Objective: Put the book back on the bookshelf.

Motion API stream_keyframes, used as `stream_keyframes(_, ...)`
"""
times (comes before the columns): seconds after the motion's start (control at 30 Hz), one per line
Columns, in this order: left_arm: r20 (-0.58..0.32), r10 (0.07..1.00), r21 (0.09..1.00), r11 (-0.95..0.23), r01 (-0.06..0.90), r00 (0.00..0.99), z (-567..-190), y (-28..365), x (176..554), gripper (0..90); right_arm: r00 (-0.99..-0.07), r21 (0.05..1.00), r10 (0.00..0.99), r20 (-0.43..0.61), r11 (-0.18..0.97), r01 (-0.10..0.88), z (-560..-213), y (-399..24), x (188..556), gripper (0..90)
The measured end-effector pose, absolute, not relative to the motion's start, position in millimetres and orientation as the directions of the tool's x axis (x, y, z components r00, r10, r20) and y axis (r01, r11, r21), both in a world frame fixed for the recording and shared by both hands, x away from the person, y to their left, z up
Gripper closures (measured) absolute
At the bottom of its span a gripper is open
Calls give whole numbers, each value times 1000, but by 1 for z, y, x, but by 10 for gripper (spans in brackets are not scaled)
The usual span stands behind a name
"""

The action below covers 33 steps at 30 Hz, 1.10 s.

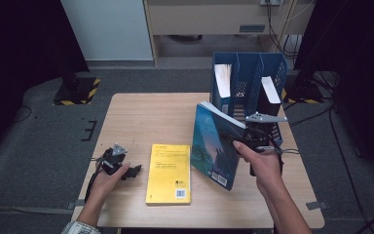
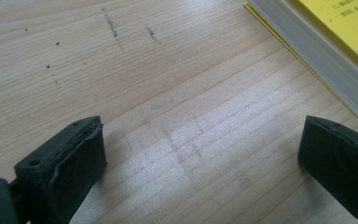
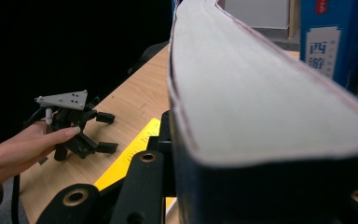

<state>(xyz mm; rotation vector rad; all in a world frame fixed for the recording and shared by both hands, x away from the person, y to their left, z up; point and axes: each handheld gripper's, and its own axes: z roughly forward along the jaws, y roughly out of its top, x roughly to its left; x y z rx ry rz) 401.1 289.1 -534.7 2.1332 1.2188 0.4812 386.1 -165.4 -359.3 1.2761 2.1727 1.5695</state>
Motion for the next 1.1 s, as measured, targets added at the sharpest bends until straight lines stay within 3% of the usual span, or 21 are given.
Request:
stream_keyframes(0.5,2,864,687,-367,628,503,-536,289,400,0,-582,853,744,329,30,521,-339,-199,372,740)
stream_keyframes(1.1,2,862,690,-367,623,506,-536,289,399,0,-506,866,811,296,-3,501,-284,-233,390,740)
